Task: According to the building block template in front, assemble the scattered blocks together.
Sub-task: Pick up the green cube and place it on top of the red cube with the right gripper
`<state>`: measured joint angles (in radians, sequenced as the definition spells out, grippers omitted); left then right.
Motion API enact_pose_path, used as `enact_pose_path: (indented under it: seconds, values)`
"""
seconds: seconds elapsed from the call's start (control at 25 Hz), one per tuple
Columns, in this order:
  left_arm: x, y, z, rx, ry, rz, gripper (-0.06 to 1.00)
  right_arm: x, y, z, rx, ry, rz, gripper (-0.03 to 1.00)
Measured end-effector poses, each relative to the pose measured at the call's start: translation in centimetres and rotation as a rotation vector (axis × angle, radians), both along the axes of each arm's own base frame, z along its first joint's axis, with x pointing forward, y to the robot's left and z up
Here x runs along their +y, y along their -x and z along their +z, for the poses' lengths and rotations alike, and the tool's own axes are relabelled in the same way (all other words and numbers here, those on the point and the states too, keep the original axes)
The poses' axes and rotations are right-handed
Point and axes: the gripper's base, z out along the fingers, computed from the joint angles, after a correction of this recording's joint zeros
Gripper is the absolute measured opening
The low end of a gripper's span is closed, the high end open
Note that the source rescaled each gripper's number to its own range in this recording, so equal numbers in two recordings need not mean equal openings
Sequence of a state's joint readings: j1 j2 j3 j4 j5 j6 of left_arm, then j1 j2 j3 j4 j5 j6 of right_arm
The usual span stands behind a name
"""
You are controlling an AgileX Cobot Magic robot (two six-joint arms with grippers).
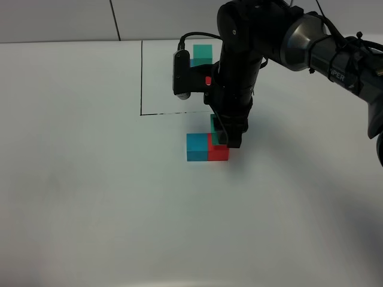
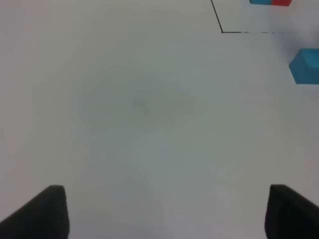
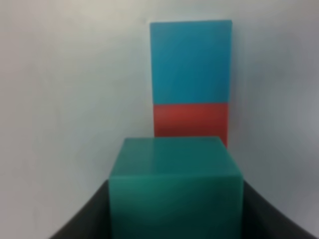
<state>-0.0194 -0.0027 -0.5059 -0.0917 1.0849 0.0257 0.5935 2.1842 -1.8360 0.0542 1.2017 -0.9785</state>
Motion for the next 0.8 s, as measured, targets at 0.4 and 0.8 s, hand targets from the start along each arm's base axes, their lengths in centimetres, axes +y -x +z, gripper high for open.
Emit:
enact_pose_path:
  seconds: [0.4, 0.8]
  values:
    - [0.0, 0.0, 0.0, 0.000, 0.000, 0.000, 0.76, 0.4, -0.7, -1.4, -0.016, -0.023, -0.104, 0.01]
    - [0.0, 0.0, 0.0, 0.000, 0.000, 0.000, 0.76, 0.5, -0.7, -1.7, -0.009, -0.020, -0.105, 0.01]
